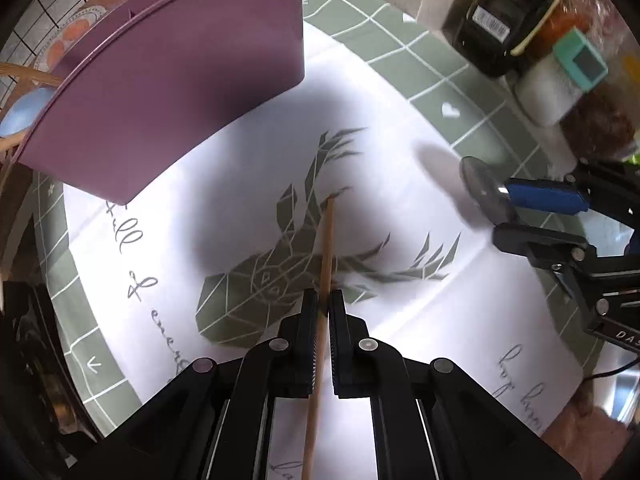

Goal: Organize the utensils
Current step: 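Lift the chopstick with the left tool while the right tool holds the spoon, then carry the wooden chopstick and clear spoon toward the purple caddy with both tools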

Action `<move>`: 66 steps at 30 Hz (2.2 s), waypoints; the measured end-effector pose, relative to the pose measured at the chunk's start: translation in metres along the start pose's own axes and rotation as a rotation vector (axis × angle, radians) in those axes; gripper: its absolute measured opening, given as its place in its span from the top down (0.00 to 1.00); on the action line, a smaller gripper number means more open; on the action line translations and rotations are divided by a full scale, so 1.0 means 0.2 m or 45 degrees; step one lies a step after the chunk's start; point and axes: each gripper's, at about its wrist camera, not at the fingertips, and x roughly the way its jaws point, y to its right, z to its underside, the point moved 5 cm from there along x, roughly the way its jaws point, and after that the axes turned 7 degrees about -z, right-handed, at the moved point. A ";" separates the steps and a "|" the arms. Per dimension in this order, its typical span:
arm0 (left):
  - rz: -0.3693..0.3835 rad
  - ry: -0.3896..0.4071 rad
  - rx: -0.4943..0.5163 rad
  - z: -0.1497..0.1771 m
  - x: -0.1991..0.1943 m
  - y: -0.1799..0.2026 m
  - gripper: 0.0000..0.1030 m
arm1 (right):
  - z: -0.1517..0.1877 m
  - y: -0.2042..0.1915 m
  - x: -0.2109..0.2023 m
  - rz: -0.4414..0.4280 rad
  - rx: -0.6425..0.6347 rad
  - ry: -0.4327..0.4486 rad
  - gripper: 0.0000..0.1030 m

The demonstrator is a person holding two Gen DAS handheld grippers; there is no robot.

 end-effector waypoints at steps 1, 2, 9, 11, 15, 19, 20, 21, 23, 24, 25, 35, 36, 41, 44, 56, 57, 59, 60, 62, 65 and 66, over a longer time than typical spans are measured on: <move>-0.029 -0.010 0.006 0.01 0.01 -0.01 0.93 | 0.00 -0.01 0.02 -0.001 -0.005 -0.015 0.74; -0.038 -0.021 0.017 0.01 0.02 0.00 0.93 | 0.00 -0.01 0.03 -0.001 -0.008 -0.022 0.74; -0.091 -0.053 0.181 -0.01 0.02 0.10 0.93 | 0.02 -0.02 0.01 0.028 -0.015 -0.018 0.74; -0.109 -0.029 0.213 -0.05 0.03 0.18 0.95 | 0.02 -0.01 -0.01 0.037 0.003 -0.002 0.74; -0.099 0.076 0.136 -0.06 0.02 0.21 0.94 | 0.00 -0.01 -0.07 0.071 0.015 0.065 0.74; -0.018 0.233 -0.156 0.04 -0.03 0.10 0.95 | -0.03 -0.03 -0.10 0.075 0.029 0.127 0.74; -0.006 0.276 -0.226 0.06 -0.06 0.08 0.95 | -0.04 -0.03 -0.10 0.077 0.036 0.137 0.74; 0.021 0.333 -0.318 0.09 -0.10 0.04 0.95 | -0.06 -0.03 -0.11 0.076 0.044 0.148 0.74; 0.058 0.432 -0.450 0.14 -0.19 -0.03 0.95 | -0.08 -0.04 -0.12 0.065 0.064 0.172 0.74; 0.069 0.489 -0.508 0.17 -0.24 -0.07 0.95 | -0.10 -0.05 -0.12 0.053 0.072 0.180 0.74; 0.084 0.534 -0.543 0.20 -0.27 -0.10 0.95 | -0.12 -0.06 -0.13 0.045 0.074 0.189 0.74; 0.067 0.720 -0.625 0.34 -0.51 -0.34 0.95 | -0.26 -0.25 -0.17 -0.011 -0.013 0.282 0.74; 0.060 0.742 -0.629 0.34 -0.55 -0.36 0.95 | -0.28 -0.27 -0.18 -0.010 -0.026 0.300 0.74; 0.098 0.894 -0.673 0.35 -0.84 -0.50 0.95 | -0.37 -0.40 -0.32 -0.014 -0.104 0.403 0.99; 0.088 0.973 -0.668 0.30 -1.00 -0.57 0.95 | -0.47 -0.46 -0.39 0.006 -0.159 0.420 0.97; 0.074 0.857 -0.782 0.41 -0.86 -0.69 0.95 | -0.44 -0.51 0.19 -0.026 -0.438 -0.021 0.68; 0.077 0.836 -0.792 0.43 -0.82 -0.69 0.95 | -0.46 -0.51 0.25 -0.027 -0.440 -0.037 0.68; 0.082 0.787 -0.818 0.47 -0.75 -0.68 0.94 | -0.49 -0.52 0.39 -0.013 -0.446 -0.080 0.68; 0.080 0.762 -0.832 0.50 -0.72 -0.68 0.95 | -0.51 -0.51 0.44 0.002 -0.450 -0.092 0.68; 0.068 0.723 -0.859 0.54 -0.66 -0.69 0.95 | -0.55 -0.53 0.55 0.039 -0.466 -0.126 0.68; 0.063 0.681 -0.891 0.59 -0.60 -0.70 0.95 | -0.59 -0.53 0.66 0.097 -0.450 -0.163 0.68; 0.063 0.671 -0.892 0.60 -0.60 -0.70 0.95 | -0.60 -0.52 0.68 0.111 -0.439 -0.166 0.68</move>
